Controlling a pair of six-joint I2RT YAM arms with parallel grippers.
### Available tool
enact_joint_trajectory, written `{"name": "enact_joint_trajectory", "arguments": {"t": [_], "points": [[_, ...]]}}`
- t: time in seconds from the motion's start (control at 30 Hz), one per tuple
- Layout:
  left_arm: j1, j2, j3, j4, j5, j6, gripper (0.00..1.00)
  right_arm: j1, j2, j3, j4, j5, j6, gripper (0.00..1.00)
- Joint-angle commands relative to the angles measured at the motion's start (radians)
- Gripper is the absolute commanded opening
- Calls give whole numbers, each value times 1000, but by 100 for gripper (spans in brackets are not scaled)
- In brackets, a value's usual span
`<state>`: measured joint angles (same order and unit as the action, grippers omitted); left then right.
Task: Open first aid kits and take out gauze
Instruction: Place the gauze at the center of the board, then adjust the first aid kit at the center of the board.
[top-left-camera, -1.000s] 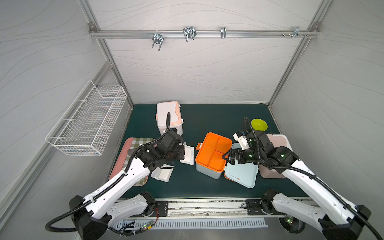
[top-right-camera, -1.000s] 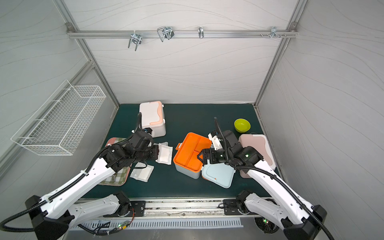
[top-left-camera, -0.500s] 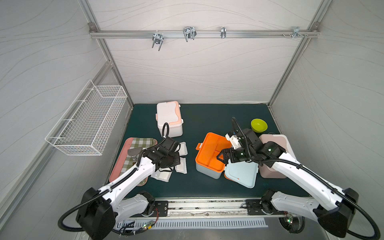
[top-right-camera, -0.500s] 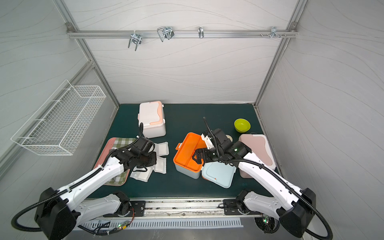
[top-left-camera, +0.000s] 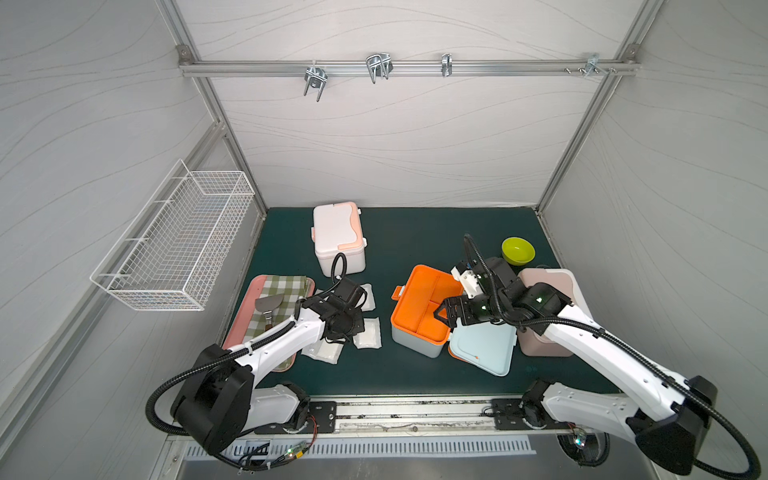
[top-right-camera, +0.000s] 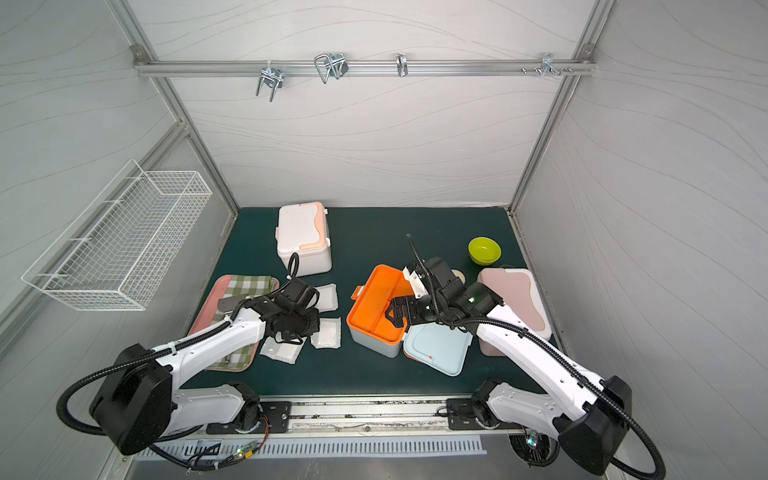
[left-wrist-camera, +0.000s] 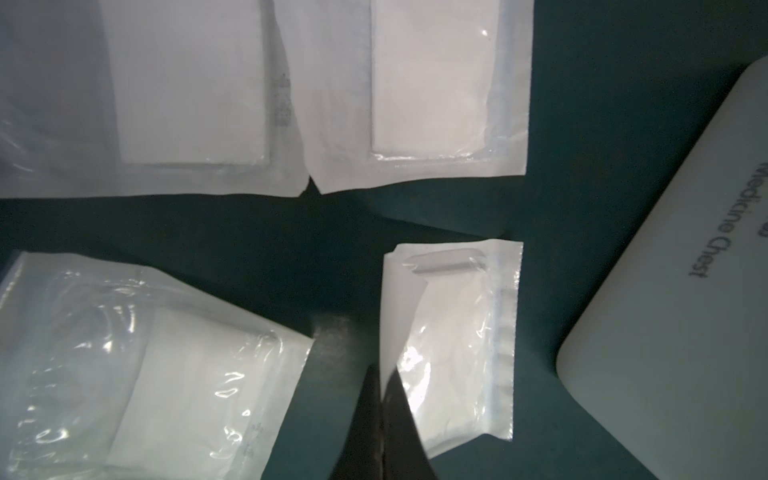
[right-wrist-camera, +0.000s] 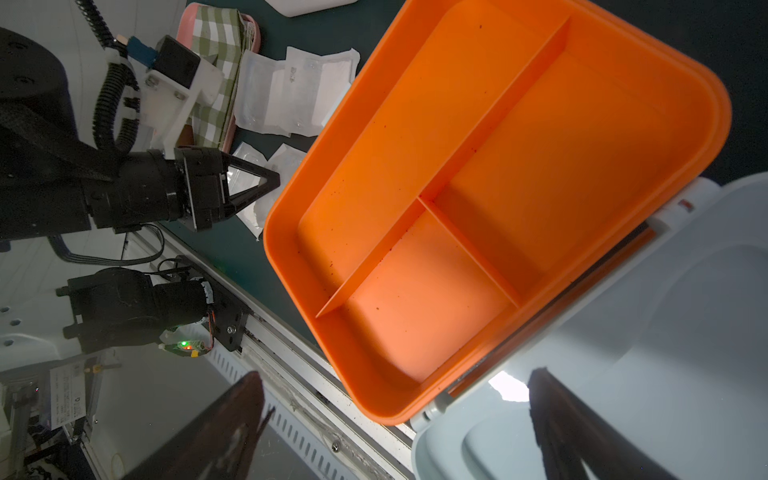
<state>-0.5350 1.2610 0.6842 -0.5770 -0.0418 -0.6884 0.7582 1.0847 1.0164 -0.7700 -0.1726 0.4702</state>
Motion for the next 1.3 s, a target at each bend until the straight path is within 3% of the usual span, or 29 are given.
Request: {"name": "enact_joint_trajectory", "arguments": {"t": [0.0, 0.3, 0.43, 0.6, 0.77, 0.87, 1.0, 1.13, 1.27], "points": [[9, 5, 0, -1, -60, -4, 0, 7, -5, 16, -10, 8, -16, 99], [36, -9, -17, -24, -90, 2, 3, 7, 0, 17, -14, 12, -15, 99], [39, -9, -16, -14, -71, 4, 30, 6, 0, 20, -18, 22, -11, 99], [38, -46, 12, -35, -49, 16, 44, 2, -6, 27, -38, 67, -2, 99], [28, -146, 61, -97, -51, 13, 75, -55, -20, 18, -46, 55, 20, 99], [6, -192, 96, -120, -60, 11, 85, -106, -26, 2, -30, 10, 28, 99], [-61, -207, 162, -119, -48, 6, 88, -159, -21, -17, -13, -35, 29, 99], [-135, -171, 211, -12, 66, 20, 88, -214, -4, -43, 9, -76, 25, 99], [-151, -110, 201, 126, 194, 21, 88, -251, 22, -61, 30, -126, 18, 99]]}}
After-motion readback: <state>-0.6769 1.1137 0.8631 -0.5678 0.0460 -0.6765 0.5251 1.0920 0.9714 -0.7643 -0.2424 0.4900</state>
